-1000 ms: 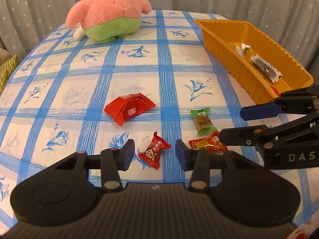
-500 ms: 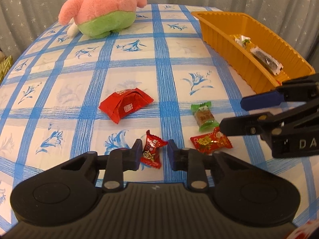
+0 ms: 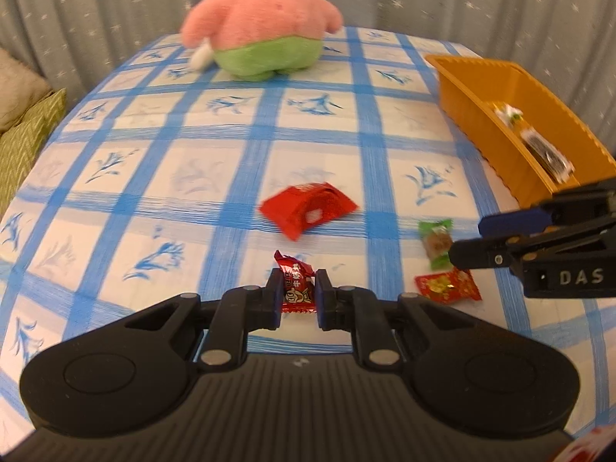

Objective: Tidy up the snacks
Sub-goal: 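Grasp a small red candy with the left gripper while the right gripper grasps a green-wrapped candy, then carry both held candies toward the orange tray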

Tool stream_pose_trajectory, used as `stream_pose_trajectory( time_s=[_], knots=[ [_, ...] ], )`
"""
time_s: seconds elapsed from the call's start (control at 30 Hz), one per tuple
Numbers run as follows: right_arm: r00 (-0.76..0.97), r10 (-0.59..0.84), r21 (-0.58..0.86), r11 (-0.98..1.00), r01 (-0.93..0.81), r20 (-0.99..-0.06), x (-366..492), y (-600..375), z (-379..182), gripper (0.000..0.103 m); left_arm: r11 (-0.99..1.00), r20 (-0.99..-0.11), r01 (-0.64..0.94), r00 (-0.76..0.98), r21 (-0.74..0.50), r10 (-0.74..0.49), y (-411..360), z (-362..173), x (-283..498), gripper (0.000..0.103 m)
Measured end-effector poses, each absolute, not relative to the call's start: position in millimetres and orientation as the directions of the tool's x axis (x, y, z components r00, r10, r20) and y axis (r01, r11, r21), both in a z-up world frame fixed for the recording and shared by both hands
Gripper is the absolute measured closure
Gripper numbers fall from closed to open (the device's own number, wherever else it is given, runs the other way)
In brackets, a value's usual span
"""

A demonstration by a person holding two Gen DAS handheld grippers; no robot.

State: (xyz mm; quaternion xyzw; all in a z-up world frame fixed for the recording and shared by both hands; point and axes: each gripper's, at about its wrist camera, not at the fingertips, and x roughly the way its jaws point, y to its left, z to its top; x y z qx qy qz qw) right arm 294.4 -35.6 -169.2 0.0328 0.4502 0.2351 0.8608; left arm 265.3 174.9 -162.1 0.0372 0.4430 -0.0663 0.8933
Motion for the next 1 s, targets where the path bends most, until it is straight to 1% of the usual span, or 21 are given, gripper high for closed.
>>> stream_pose_trajectory(
  time_s=[0.23,0.4,0.5,0.57,0.8,1.0],
  knots=[
    [0.448,0.395,0.255,0.905,-0.34,-0.802,310,-26,-176,0.069,0.998,-0.797,0.06,0.602,-0.017,-0.05,193,-158,267,0.088],
    [0.431,0.372,0.249,0.916,-0.315,-0.822,319,-21,-180,0.072,0.999,-0.796,0.038,0.605,-0.017,-0.036,198,-157,266,0.088],
    [0.425,0.357,0.237,0.921,-0.311,-0.832,322,-16,-183,0.075,1.0,-0.797,0.026,0.603,-0.016,-0.029,200,-157,265,0.088],
    [0.42,0.344,0.222,0.923,-0.313,-0.84,324,-13,-185,0.08,1.0,-0.798,0.02,0.602,-0.019,-0.027,202,-157,264,0.088],
    [0.424,0.327,0.188,0.922,-0.338,-0.844,325,-8,-190,0.082,1.0,-0.798,0.004,0.602,-0.021,-0.019,205,-155,260,0.088],
    [0.447,0.353,0.206,0.916,-0.344,-0.822,324,-13,-183,0.082,1.0,-0.793,0.001,0.609,-0.02,-0.017,204,-150,257,0.088]
  ],
)
